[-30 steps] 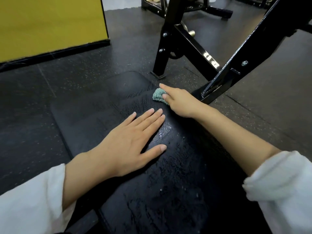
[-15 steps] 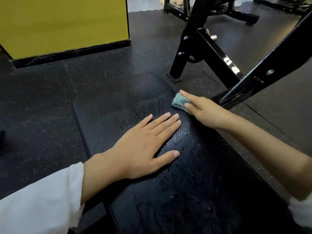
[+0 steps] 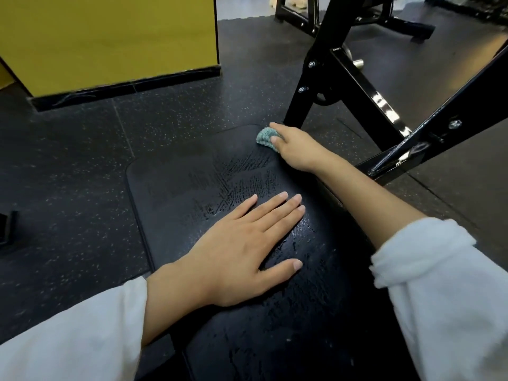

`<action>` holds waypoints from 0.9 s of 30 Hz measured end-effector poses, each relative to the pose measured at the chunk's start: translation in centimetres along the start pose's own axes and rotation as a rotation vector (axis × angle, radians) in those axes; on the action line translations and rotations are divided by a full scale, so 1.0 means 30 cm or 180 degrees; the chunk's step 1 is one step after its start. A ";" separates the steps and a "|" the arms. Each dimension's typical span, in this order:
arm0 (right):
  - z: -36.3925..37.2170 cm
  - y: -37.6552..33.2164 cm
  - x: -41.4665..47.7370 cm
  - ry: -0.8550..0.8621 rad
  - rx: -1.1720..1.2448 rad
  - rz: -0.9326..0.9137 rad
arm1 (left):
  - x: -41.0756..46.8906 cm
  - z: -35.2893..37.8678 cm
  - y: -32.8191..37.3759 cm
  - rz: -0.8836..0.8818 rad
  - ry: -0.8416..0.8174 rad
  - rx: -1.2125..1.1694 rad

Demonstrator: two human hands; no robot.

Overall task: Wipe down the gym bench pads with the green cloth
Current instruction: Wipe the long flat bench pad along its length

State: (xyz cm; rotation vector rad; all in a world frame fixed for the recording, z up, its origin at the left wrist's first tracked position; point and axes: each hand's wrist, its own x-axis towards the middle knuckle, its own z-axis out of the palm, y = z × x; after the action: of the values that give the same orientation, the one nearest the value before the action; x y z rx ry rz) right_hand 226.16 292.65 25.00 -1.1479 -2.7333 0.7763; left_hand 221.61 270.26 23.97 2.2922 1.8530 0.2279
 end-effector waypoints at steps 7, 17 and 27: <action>0.011 -0.028 0.097 -0.0051 0.0126 -0.0197 | 0.002 -0.002 0.000 -0.0030 -0.0032 -0.0015; 0.026 0.058 -0.179 -0.0009 -0.0033 -0.0878 | -0.007 -0.013 0.009 -0.0158 -0.0032 -0.0077; 0.037 -0.029 -0.038 0.0006 -0.0122 -0.0734 | -0.071 -0.016 -0.030 -0.0423 0.0120 -0.0125</action>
State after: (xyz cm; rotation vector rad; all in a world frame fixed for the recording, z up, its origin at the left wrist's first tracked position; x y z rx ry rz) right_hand 226.14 290.89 24.59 -0.8174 -2.8224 0.6944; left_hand 220.21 268.39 24.23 2.1432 1.9915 0.2874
